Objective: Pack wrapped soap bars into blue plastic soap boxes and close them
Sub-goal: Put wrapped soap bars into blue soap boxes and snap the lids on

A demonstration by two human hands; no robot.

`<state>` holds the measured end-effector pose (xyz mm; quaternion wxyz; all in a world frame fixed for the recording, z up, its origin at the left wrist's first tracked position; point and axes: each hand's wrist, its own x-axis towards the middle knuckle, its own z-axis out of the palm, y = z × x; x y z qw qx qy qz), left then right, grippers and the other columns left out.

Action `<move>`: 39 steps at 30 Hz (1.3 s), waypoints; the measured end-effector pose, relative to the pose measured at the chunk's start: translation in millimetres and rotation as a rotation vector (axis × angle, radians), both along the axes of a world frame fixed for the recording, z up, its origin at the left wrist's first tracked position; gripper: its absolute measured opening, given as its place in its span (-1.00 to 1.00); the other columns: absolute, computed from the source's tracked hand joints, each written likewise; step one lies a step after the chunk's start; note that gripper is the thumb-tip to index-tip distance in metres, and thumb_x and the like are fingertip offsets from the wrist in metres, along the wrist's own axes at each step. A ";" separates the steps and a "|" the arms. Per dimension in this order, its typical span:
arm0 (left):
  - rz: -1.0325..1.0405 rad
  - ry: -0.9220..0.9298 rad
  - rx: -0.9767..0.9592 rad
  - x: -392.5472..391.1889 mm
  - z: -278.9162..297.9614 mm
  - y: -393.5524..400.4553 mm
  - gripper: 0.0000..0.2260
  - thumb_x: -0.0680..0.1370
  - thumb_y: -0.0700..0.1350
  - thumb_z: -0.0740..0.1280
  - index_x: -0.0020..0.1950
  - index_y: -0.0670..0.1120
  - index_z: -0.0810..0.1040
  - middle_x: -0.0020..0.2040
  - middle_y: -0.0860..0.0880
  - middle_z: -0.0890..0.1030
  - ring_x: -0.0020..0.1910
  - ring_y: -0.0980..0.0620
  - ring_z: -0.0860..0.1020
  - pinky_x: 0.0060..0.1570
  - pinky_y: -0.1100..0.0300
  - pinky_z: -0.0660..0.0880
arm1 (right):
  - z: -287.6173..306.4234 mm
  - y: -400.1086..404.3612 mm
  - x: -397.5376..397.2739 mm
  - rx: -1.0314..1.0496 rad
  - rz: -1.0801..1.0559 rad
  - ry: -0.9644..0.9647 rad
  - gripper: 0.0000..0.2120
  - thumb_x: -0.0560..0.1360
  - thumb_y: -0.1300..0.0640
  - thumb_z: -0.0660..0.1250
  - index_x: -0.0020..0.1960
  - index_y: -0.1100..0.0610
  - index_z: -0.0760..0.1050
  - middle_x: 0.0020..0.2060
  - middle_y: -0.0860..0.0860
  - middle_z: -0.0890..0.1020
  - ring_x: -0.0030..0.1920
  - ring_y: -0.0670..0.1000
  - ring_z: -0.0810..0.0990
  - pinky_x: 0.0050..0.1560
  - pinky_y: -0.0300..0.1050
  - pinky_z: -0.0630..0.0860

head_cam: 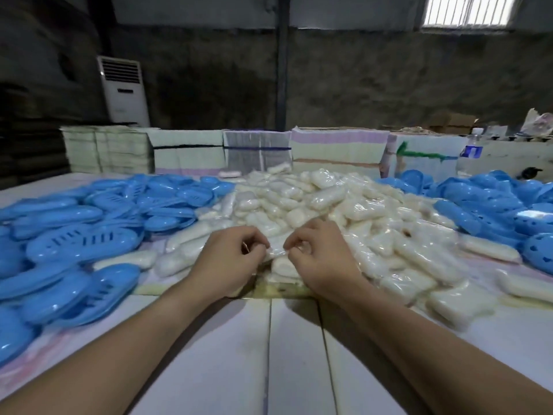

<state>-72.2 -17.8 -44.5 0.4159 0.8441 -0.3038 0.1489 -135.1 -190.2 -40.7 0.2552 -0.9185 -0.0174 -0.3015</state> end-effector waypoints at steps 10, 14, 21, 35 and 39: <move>0.528 -0.012 0.353 95.3 34.4 54.6 -0.69 0.50 -0.22 0.29 0.17 0.08 0.58 0.15 0.01 0.59 0.19 -0.10 0.52 -0.07 0.07 0.42 | -2.3 19.4 -2.3 -0.150 0.096 0.038 -0.79 0.47 0.03 0.29 0.06 -0.10 0.60 0.04 -0.13 0.46 0.14 -0.03 0.28 0.18 -0.10 0.37; 0.682 0.050 0.757 114.5 32.3 77.7 -0.60 0.51 -0.20 0.32 0.35 -0.01 0.45 0.29 -0.09 0.49 0.29 -0.16 0.45 0.03 -0.03 0.45 | -3.6 17.9 -1.6 -0.134 0.114 0.045 -0.80 0.46 0.03 0.29 0.05 -0.12 0.60 0.03 -0.15 0.46 0.13 -0.05 0.27 0.19 -0.11 0.37; 0.762 -0.221 0.919 127.5 20.5 82.8 -0.74 0.59 -0.21 0.27 0.28 -0.05 0.47 0.14 -0.07 0.55 0.12 -0.10 0.55 -0.13 0.06 0.36 | -4.8 16.7 0.9 -0.131 0.139 0.010 -0.81 0.46 0.02 0.31 0.03 -0.13 0.60 -0.02 -0.19 0.42 0.10 -0.09 0.26 0.13 -0.16 0.35; 0.472 -0.143 -0.071 72.1 55.7 38.9 -0.90 0.55 -0.11 0.30 -0.12 0.09 0.55 -0.23 0.11 0.60 -0.11 -0.06 0.57 -0.15 0.06 0.51 | 7.0 1.5 0.7 0.117 0.069 -0.112 -0.71 0.46 0.10 0.34 0.17 -0.10 0.54 -0.02 -0.16 0.51 0.15 -0.01 0.39 0.13 -0.16 0.32; 0.230 0.055 -0.148 31.6 33.4 14.3 -0.79 0.54 -0.17 0.38 -0.23 0.12 0.55 -0.27 0.07 0.57 -0.26 0.08 0.51 -0.24 0.19 0.44 | 14.1 -8.3 -1.8 0.466 0.083 -0.070 -0.64 0.46 -0.17 0.29 0.25 -0.21 0.44 -0.15 -0.20 0.59 0.07 -0.05 0.50 0.05 -0.05 0.45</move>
